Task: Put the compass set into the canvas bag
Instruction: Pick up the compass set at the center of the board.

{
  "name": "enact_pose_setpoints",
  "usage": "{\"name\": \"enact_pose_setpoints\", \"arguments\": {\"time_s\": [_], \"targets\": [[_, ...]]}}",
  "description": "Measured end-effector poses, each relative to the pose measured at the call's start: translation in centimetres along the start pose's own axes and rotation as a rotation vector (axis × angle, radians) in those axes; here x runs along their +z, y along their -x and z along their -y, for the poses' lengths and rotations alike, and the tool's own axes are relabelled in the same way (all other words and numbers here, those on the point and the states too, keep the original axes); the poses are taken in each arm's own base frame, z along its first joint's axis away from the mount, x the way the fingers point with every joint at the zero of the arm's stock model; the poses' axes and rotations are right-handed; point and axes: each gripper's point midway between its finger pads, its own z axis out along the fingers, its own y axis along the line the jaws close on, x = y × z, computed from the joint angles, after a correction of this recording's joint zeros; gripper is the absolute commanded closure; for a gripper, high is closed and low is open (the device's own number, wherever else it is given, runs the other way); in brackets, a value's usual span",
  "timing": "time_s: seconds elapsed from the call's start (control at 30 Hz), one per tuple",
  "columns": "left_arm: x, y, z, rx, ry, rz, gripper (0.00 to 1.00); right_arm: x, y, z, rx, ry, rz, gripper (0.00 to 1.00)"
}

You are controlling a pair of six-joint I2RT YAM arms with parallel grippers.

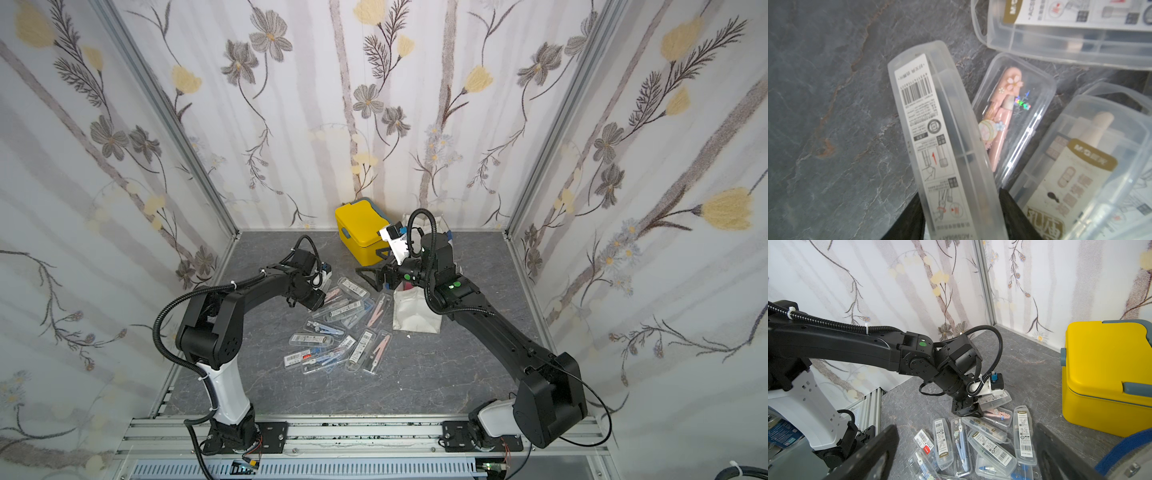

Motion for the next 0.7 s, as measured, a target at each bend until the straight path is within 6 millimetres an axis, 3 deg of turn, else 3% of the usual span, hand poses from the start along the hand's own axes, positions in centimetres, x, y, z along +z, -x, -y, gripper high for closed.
{"name": "enact_pose_setpoints", "arguments": {"time_s": [0.7], "targets": [[-1.8,1.1,0.0,0.002,0.002,0.063,0.73,0.3,0.3,-0.5,-0.015,0.013,0.002,0.0]]}}
